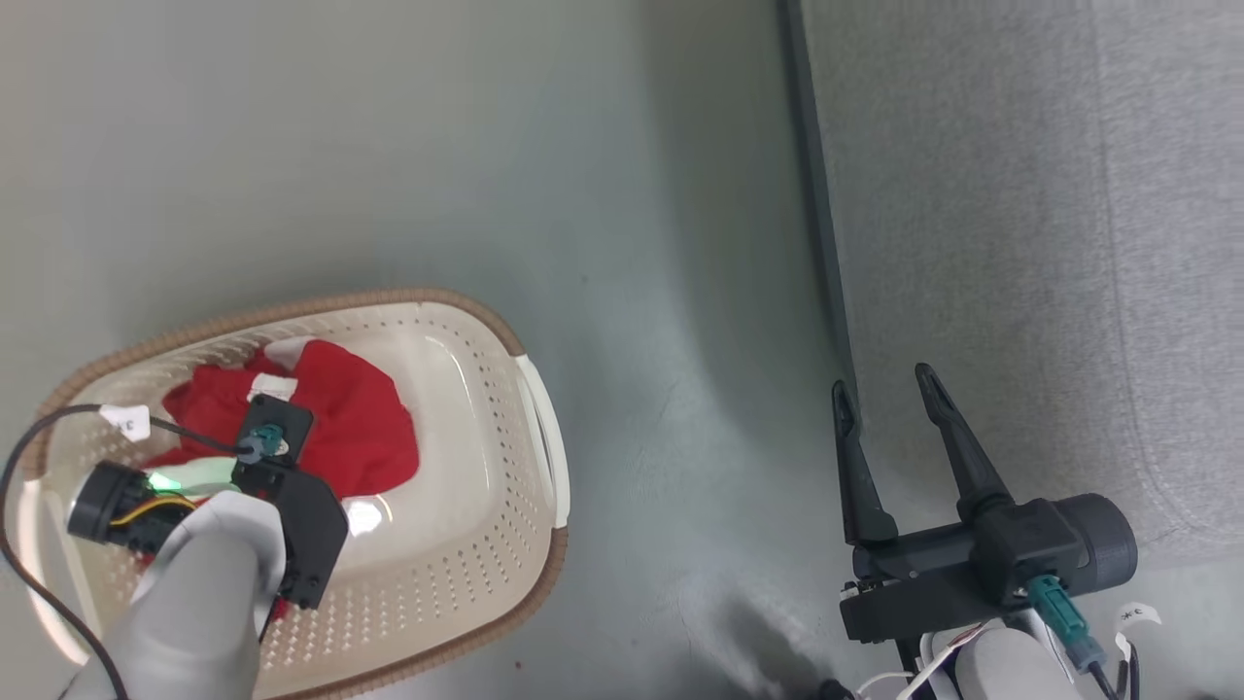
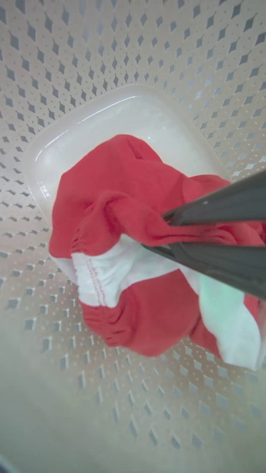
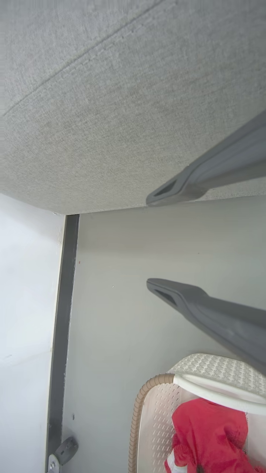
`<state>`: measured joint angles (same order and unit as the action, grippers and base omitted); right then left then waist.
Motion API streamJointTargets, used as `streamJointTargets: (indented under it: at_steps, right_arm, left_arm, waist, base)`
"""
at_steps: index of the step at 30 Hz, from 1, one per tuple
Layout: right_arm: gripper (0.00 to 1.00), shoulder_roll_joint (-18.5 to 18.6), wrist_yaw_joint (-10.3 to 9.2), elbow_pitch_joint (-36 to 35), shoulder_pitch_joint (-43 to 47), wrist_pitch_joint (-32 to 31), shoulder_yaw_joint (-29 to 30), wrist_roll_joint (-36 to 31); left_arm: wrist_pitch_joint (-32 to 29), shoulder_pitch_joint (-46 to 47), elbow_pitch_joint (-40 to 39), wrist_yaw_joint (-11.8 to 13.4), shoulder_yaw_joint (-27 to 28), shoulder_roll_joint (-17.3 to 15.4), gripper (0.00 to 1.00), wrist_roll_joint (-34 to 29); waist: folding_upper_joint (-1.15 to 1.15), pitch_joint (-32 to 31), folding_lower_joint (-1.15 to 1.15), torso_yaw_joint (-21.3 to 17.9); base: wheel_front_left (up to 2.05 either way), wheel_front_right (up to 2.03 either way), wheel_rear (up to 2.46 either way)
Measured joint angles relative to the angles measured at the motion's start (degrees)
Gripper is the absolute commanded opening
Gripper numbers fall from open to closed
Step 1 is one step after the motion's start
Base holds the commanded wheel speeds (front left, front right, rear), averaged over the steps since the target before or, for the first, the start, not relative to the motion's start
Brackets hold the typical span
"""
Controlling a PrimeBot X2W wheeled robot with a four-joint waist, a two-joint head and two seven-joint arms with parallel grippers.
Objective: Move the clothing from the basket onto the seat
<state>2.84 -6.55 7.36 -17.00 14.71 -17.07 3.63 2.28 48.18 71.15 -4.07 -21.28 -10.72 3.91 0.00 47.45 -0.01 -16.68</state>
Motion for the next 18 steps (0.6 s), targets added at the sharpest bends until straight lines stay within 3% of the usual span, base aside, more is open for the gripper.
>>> streamJointTargets:
  at_steps: [18]
  right_arm:
    - [1.0, -0.03, 0.0, 7.69, -0.96, 0.0, 4.16, 4.01]
  left_arm:
    - [8.45, -5.51, 0.15, -2.55, -1.02, 5.93, 0.0, 2.21]
  waist:
    - [0.0, -15.73, 0.0, 2.77]
  base:
    - [0.0, 0.0, 0.0]
